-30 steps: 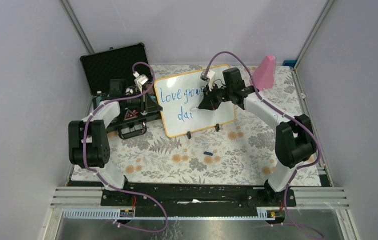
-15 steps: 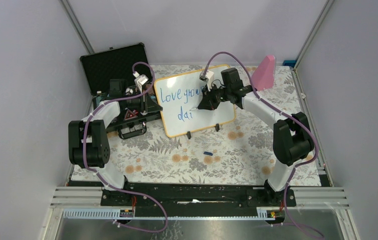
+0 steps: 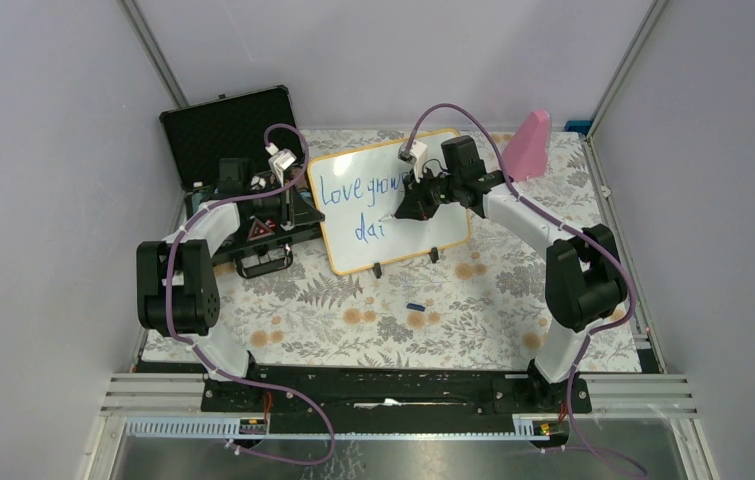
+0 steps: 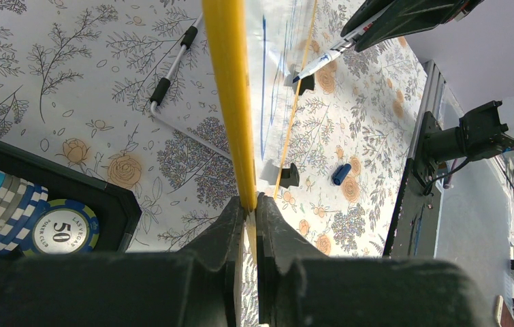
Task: Write a sentence on the whiteboard
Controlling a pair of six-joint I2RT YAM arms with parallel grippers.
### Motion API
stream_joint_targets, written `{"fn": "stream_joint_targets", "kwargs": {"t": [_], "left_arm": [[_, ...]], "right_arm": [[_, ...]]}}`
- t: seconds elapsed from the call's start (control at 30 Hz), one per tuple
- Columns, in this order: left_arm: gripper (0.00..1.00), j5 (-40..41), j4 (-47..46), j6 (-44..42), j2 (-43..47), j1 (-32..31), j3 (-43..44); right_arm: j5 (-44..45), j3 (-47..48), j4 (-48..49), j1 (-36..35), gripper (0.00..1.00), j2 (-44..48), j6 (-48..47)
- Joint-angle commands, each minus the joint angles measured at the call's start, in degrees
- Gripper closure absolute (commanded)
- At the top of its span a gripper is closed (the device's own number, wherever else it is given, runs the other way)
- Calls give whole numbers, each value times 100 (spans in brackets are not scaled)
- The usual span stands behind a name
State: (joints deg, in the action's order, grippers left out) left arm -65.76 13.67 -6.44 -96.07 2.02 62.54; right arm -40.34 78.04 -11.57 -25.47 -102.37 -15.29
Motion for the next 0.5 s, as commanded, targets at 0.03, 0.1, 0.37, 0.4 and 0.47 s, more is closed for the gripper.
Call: {"fn": "stream_joint_targets", "kwargs": {"t": [0.03, 0.1, 0.37, 0.4, 0.47], "left_arm": [[100, 30, -175, -284, 36, -26, 219], [100, 32, -156, -280, 43, -26, 238], [100, 42, -157, -285, 58, -25, 232], [100, 45, -151, -282, 62, -24, 239], [100, 31, -152, -288, 57, -26, 239]], "right_arm": [[46, 84, -62, -44, 100, 168, -152], [10, 79, -114, -46, 100, 210, -183], [-397, 81, -301, -45, 100, 480, -227], [-420, 110, -350, -37, 100, 504, -229], [-411, 112, -354, -7, 100, 544, -229]]}}
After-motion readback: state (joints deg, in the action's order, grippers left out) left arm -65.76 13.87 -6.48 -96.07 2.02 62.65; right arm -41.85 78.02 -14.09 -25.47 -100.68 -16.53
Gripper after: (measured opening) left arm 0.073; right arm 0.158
